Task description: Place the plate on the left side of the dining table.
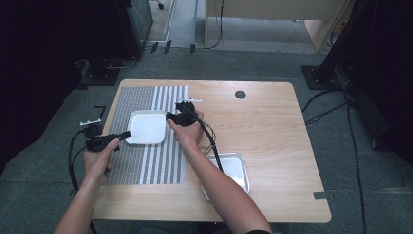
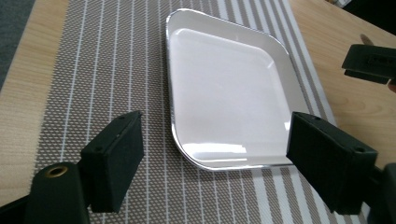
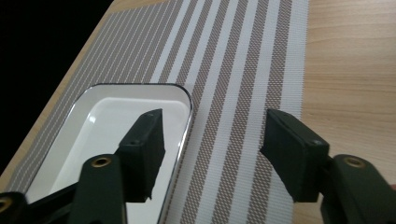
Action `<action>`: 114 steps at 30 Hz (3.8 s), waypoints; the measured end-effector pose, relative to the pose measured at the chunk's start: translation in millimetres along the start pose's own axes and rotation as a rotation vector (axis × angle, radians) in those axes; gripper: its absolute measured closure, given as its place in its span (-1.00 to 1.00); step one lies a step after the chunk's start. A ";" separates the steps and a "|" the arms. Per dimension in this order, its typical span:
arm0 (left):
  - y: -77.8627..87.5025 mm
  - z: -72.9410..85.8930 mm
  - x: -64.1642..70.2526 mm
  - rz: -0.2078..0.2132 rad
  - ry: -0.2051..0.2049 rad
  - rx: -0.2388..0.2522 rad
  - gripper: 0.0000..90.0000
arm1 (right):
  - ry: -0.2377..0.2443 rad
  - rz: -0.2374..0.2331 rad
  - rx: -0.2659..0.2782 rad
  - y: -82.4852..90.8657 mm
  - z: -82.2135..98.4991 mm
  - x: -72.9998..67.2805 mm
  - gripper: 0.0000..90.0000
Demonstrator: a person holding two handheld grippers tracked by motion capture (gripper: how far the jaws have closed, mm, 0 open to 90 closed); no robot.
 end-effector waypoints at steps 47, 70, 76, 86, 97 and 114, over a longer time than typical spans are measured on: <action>41.4 83.0 31.5 0.010 -0.171 0.101 -0.70 | 0.162 0.052 0.040 116.9 42.7 80.8 -0.50; 42.8 96.6 26.8 -0.036 -0.197 0.096 -0.72 | 0.129 0.124 0.066 167.5 74.4 147.8 -0.53; 43.6 100.8 16.9 -0.057 -0.193 0.096 -0.73 | 0.116 0.134 0.072 178.0 82.3 161.1 -0.53; 41.5 108.3 1.7 -0.106 -0.161 0.092 -0.76 | 0.079 0.157 0.064 194.9 101.0 186.2 -0.53; 46.8 111.9 -11.1 -0.147 -0.144 0.095 -0.76 | 0.036 0.161 0.083 216.5 115.6 211.2 -0.52; 59.2 118.3 -28.5 -0.199 -0.143 0.110 -0.76 | -0.003 0.225 0.089 239.6 144.6 256.6 -0.50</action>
Point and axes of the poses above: each handheld gripper's, and its own axes: y roughly backward along the jaws, z roughly out of its underside, x roughly to its right, the point moved 1 cm from there along -y, roughly forward along the jaws, and after that the axes turned 6 degrees about -x, right-handed, at the moved point
